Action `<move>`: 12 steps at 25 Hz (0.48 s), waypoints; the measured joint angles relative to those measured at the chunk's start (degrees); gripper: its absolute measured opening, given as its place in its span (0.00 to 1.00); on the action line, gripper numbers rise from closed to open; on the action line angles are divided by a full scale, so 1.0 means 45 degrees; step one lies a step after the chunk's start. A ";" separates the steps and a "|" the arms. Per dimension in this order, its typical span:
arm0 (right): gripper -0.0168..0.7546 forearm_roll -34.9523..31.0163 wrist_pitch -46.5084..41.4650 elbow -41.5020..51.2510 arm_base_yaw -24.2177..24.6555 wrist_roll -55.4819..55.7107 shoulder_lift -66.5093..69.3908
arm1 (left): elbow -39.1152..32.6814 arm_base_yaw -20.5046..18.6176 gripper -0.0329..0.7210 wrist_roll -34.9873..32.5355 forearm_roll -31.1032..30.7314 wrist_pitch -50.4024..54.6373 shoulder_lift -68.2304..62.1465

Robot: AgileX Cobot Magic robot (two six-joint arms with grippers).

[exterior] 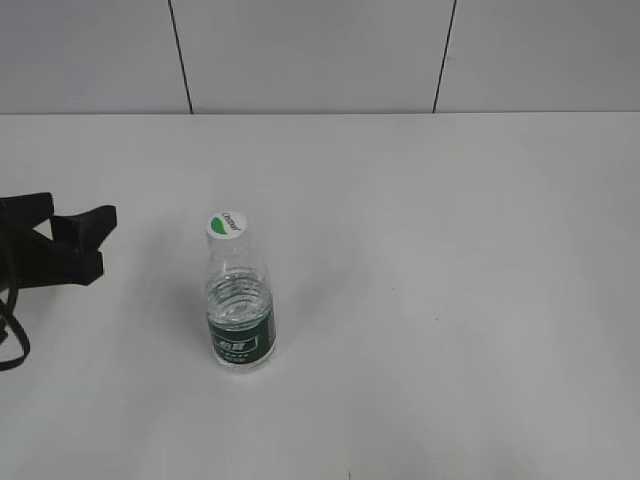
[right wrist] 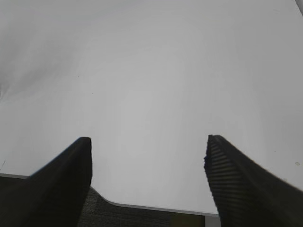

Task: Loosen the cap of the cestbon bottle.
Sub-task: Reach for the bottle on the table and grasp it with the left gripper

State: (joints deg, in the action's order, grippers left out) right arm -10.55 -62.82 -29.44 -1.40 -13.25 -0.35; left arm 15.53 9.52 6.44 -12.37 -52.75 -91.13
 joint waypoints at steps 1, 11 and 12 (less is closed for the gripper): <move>0.76 -0.0012 0.0000 0.0000 0.0000 0.0000 0.0000 | 0.0000 0.0000 0.67 0.0052 -0.0460 -0.0171 -0.0293; 0.76 -0.0022 0.0000 0.0000 0.0000 0.0000 0.0000 | 0.0000 0.0000 0.67 0.0449 -0.4395 -0.0379 -0.1360; 0.76 -0.0022 0.0000 0.0000 0.0000 0.0000 0.0000 | 0.0000 0.0000 0.67 0.0453 -0.4893 -0.0392 -0.1360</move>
State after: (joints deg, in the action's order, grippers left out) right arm -10.64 -62.82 -29.44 -1.40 -13.25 -0.35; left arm 15.53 9.52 8.48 -34.39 -54.52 -97.24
